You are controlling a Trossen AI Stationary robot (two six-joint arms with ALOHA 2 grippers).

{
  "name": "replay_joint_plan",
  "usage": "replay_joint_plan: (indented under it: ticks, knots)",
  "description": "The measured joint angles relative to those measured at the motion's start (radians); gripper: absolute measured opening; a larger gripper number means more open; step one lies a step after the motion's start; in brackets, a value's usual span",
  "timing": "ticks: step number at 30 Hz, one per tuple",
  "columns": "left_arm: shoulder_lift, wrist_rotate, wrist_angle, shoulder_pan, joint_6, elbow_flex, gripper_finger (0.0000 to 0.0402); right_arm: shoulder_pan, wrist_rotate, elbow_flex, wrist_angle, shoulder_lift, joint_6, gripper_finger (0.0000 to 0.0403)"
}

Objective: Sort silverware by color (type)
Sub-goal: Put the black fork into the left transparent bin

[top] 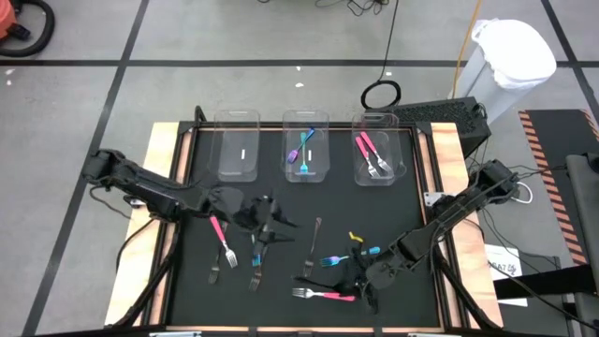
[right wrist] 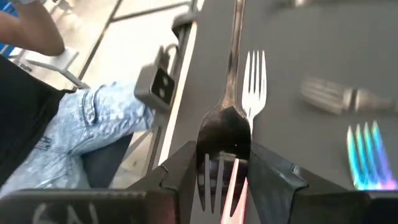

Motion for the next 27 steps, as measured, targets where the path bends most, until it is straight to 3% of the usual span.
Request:
replay_joint_plan:
  ticks: [9,17,27]
  knots:
    - [-0.19,-0.235,-0.125,-0.149,0.14,-0.035,0.0176,-0.069,-0.013,0.0,0.185,0.0,-0.276,0.0121]
    - [-0.184,-0.261,-0.059,-0.188,0.162,-0.063,0.018,-0.149,-0.154,0.0,0.253,0.0,-0.372,0.0117]
    - [-0.122,-0.25,0.002,-0.197,0.185,-0.063,0.0305,-0.222,-0.338,0.0,0.358,0.0,-0.446,0.012]
